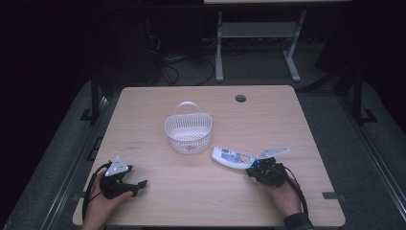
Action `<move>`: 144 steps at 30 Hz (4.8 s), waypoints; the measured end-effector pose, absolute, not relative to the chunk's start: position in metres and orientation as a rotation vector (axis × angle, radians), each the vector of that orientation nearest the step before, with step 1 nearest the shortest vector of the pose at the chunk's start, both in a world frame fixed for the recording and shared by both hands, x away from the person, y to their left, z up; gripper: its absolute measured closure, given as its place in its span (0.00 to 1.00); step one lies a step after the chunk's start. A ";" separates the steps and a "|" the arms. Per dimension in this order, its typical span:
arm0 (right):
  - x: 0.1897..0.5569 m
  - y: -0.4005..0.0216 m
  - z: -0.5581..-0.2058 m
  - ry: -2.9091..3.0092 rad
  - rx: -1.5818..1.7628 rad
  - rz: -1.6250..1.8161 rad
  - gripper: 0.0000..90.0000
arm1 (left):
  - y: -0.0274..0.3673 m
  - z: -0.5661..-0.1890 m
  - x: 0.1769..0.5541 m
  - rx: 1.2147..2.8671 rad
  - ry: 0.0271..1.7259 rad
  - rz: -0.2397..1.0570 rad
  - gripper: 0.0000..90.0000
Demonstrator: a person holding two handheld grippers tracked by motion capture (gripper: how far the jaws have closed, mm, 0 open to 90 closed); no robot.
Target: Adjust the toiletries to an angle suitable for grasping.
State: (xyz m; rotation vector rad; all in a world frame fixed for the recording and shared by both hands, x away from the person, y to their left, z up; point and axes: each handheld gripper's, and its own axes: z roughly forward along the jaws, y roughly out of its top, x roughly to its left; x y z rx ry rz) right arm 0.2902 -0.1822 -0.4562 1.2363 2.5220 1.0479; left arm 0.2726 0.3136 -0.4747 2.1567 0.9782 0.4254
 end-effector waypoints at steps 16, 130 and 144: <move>0.308 -0.194 -0.460 2.478 1.292 1.017 0.99 | 0.313 -0.475 0.273 2.159 0.975 0.427 0.15; 0.362 -0.081 -0.450 2.656 1.136 1.085 0.99 | 0.312 -0.474 0.274 2.162 0.971 0.423 0.15; 0.343 -0.090 -0.450 2.678 1.116 1.087 0.99 | 0.313 -0.474 0.274 2.164 0.970 0.423 0.15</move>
